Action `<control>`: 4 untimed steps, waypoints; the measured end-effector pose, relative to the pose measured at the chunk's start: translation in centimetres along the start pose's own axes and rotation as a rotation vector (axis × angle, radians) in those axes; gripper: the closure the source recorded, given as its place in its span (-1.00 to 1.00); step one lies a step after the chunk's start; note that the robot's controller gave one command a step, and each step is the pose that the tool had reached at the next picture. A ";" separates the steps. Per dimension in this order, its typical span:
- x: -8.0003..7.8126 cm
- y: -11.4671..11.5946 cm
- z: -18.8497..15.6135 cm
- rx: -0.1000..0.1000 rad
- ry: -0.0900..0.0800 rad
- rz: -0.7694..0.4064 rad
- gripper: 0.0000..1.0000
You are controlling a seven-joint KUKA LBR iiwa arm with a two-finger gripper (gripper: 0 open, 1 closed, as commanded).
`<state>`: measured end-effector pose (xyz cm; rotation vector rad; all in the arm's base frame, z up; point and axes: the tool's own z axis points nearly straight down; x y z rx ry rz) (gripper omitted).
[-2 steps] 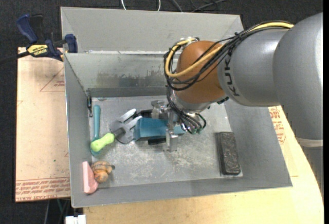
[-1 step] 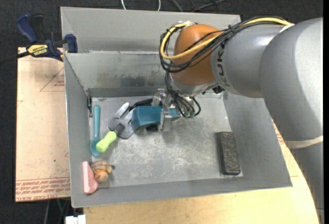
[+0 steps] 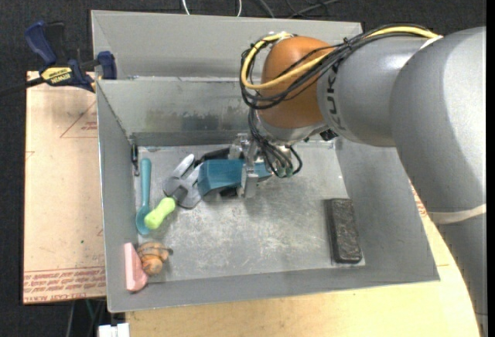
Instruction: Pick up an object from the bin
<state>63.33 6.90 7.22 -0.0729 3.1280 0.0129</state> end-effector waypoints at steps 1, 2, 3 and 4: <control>-0.8 0.7 0.0 0.005 0.006 -0.085 1.00; -2.2 0.9 0.0 -0.004 0.005 -0.267 1.00; 0.1 0.7 -0.3 0.002 -0.008 -0.188 1.00; -1.5 3.0 -19.7 -0.002 -0.010 -0.308 1.00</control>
Offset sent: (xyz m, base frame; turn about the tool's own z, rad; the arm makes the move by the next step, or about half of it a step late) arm 0.0221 0.0077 -0.0012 -0.2673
